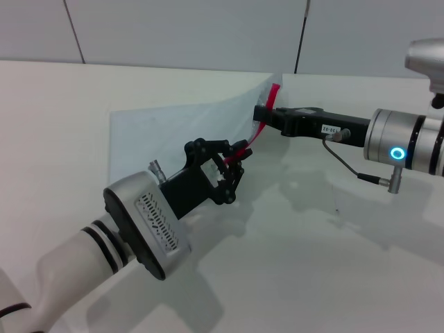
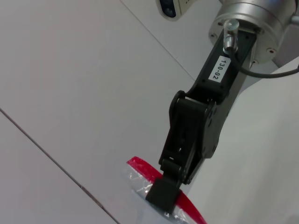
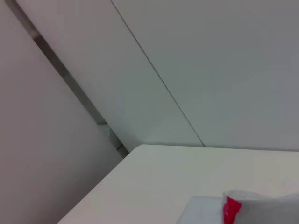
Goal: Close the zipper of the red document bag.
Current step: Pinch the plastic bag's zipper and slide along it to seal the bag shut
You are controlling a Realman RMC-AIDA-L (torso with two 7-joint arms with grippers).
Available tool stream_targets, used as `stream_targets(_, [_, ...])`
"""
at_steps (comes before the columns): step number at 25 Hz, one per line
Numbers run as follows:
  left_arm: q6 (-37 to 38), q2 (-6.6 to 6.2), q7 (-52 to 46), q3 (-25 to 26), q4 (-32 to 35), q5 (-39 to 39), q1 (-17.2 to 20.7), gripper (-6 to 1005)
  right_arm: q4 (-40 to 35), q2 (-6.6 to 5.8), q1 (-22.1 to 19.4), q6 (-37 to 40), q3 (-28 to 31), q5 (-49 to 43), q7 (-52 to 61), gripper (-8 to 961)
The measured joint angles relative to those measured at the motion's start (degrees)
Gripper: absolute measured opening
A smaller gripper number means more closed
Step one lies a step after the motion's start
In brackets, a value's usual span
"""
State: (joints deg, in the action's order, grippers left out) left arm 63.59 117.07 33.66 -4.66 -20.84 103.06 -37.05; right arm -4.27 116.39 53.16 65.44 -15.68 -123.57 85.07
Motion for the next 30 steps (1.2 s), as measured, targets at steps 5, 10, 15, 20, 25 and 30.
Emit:
stream_targets(5, [0.33,0.00,0.09,0.00,0.00,0.00,0.25,83,-0.30,0.05,-0.49,-0.02,0.75,0.13,-0.16,12])
stream_targets(10, [0.34,0.00,0.10,0.04,0.01,0.02,0.50,83,-1.09,-0.10,-1.98,-0.05,2.66,0.19,-0.53,11])
stream_targets(15, [0.19,0.00,0.10,0.06,0.01,0.02,0.59,83,-4.20,-0.27,-4.95,-0.19,6.39,0.20,-0.33,11])
stream_targets(20, [0.05,-0.04,0.10,0.12,0.01,-0.04,1.08,82,-7.20,-0.37,-8.64,-0.40,11.36,0.27,-0.14,11])
stream_targets(25, [-0.03,-0.11,0.10,0.18,0.01,-0.12,1.26,82,-9.06,-0.45,-11.68,-1.12,15.48,0.28,-0.22,11])
stream_targets(30, [-0.05,-0.14,0.10,0.18,0.09,-0.15,1.40,82,-9.89,-0.46,-12.84,-1.65,17.00,0.28,-0.25,11])
